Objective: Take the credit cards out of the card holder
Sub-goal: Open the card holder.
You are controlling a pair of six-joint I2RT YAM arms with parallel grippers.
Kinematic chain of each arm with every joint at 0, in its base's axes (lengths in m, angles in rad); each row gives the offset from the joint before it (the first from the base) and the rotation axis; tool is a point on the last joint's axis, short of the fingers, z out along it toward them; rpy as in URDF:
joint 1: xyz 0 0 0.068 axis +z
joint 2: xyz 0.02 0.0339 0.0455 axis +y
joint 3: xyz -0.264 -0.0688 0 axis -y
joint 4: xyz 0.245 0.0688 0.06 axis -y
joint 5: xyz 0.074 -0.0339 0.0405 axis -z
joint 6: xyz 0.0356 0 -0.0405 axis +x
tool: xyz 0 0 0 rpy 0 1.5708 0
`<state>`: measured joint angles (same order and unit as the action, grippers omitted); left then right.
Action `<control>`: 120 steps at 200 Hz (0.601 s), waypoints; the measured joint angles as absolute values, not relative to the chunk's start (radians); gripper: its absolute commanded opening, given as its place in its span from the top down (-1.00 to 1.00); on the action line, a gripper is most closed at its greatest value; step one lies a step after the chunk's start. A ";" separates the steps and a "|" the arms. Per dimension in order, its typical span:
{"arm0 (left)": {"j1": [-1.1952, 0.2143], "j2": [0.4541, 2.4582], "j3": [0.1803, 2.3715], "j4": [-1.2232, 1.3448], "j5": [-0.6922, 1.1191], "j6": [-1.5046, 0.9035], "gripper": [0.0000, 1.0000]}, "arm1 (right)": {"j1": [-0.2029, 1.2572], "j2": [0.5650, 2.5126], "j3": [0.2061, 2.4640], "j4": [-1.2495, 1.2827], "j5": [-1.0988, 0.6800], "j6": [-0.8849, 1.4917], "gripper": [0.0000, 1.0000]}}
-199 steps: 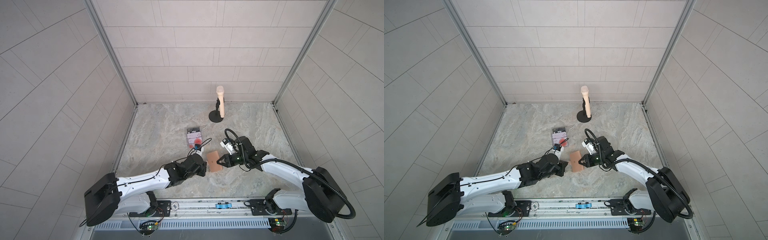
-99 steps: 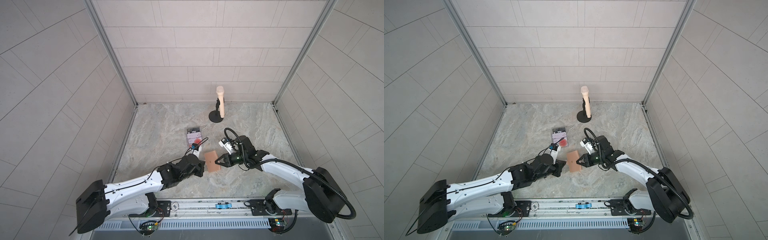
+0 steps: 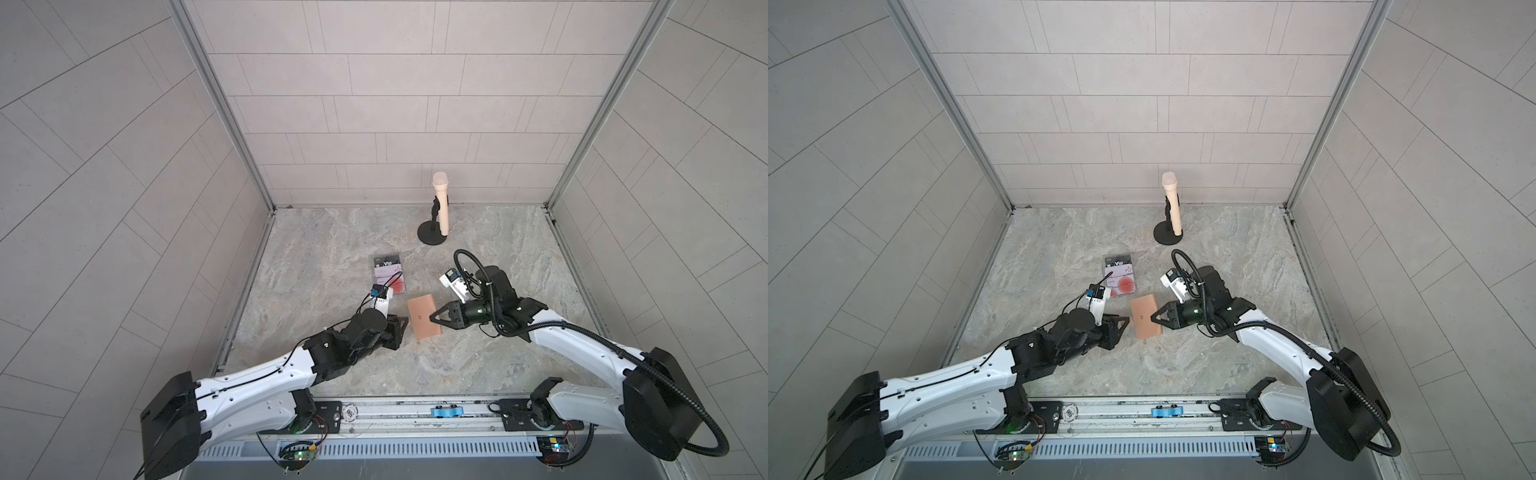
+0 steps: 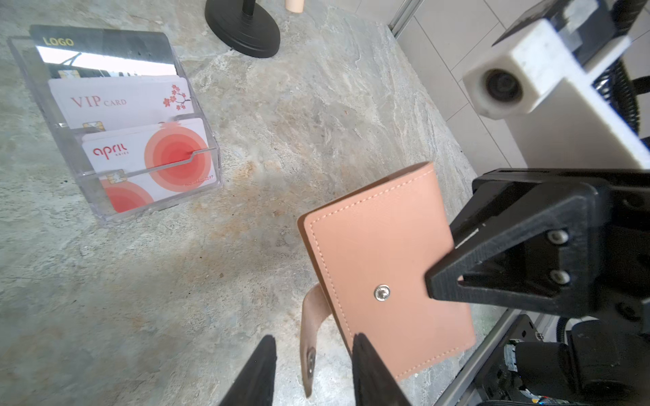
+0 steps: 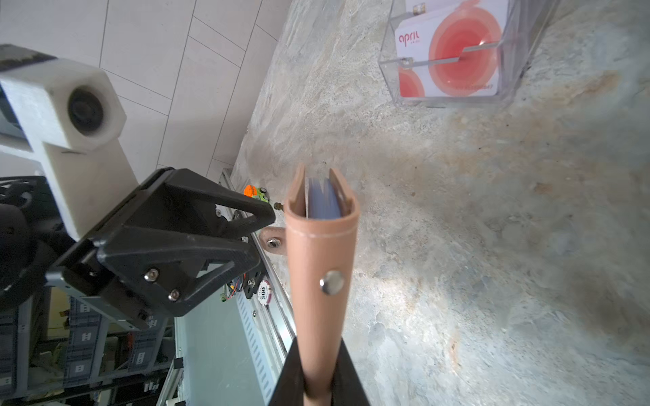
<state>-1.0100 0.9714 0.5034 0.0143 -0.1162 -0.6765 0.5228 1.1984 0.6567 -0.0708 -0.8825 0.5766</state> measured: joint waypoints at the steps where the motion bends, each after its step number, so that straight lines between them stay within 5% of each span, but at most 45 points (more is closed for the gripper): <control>1: -1.010 0.971 0.503 0.015 -0.116 -0.677 0.18 | 0.523 1.198 0.657 -0.070 -0.884 0.578 1.00; 120: -0.907 0.921 0.371 0.216 0.054 -0.729 0.12 | 0.522 1.142 0.664 0.072 -0.972 0.717 1.00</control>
<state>-0.9070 0.9215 0.3706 0.2165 0.0544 -0.7288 0.5217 1.1423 0.6636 0.0723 -0.9722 0.7166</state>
